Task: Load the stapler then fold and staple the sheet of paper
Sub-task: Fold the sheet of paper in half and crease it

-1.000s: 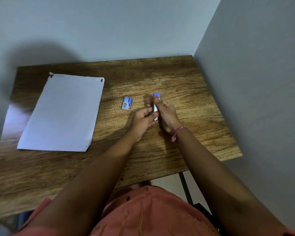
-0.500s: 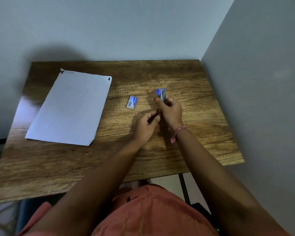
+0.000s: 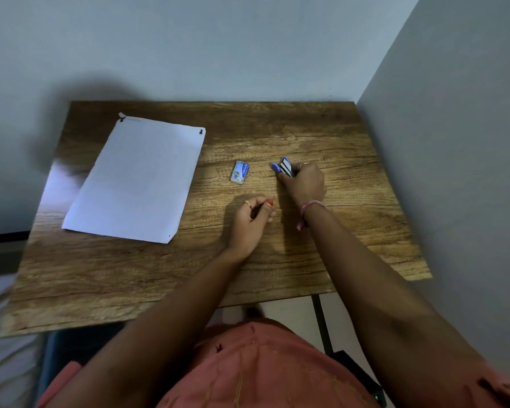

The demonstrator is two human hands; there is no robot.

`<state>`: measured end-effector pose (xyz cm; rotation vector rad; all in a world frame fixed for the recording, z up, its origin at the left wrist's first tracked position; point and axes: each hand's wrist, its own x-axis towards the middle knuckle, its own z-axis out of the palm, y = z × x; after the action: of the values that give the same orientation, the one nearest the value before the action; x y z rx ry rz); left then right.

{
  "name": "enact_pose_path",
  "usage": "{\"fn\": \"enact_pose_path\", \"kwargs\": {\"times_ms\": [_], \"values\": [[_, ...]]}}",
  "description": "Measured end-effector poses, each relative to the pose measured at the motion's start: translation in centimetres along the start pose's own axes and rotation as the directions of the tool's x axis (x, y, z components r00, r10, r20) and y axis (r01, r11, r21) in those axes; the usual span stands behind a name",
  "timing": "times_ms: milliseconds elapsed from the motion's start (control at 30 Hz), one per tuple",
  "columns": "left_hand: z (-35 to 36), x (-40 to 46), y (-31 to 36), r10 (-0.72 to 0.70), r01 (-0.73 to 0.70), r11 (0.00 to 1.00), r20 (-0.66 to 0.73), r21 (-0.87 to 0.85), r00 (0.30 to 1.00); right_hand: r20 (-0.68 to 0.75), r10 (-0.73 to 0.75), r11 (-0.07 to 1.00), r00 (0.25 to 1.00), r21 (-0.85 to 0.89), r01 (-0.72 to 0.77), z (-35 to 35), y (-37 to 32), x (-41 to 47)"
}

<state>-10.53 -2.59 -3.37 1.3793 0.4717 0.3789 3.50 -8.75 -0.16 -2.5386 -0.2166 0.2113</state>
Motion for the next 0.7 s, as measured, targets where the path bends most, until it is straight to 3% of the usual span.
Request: {"fn": "enact_pose_path", "kwargs": {"times_ms": [133,200,267,333,433,533,700], "values": [[-1.9,-1.1,0.3,-0.044,0.045,0.999,0.043,-0.029,0.998,-0.007,0.033,0.997,0.999,-0.067,-0.033,0.4,-0.4,-0.5],[-3.1,-1.4,0.8,-0.018,0.019,1.0,0.032,-0.025,0.999,-0.107,0.03,0.995,0.994,-0.091,-0.04,0.6,-0.7,-1.2],[-5.2,-1.3,1.6,0.021,-0.022,1.0,-0.01,-0.012,1.0,-0.259,-0.061,0.996,0.964,-0.073,0.043,1.3,-1.6,-2.3],[-7.8,-0.8,2.8,0.062,-0.06,0.998,-0.064,0.033,0.996,-0.322,-0.171,0.98,0.931,0.04,0.194,2.1,-2.9,-3.3],[-11.8,0.4,4.7,0.154,-0.134,0.981,-0.142,0.142,0.978,-0.273,-0.246,0.923,0.93,0.228,0.311,3.6,-5.5,-4.6],[-16.4,1.9,6.1,0.207,-0.131,0.948,-0.253,0.289,0.945,-0.144,-0.215,0.892,0.966,0.372,0.255,5.2,-8.3,-5.6],[-23.6,4.3,7.2,0.195,0.012,0.886,-0.397,0.463,0.897,0.087,-0.191,0.871,0.978,0.474,0.128,8.4,-11.4,-6.7]]}}
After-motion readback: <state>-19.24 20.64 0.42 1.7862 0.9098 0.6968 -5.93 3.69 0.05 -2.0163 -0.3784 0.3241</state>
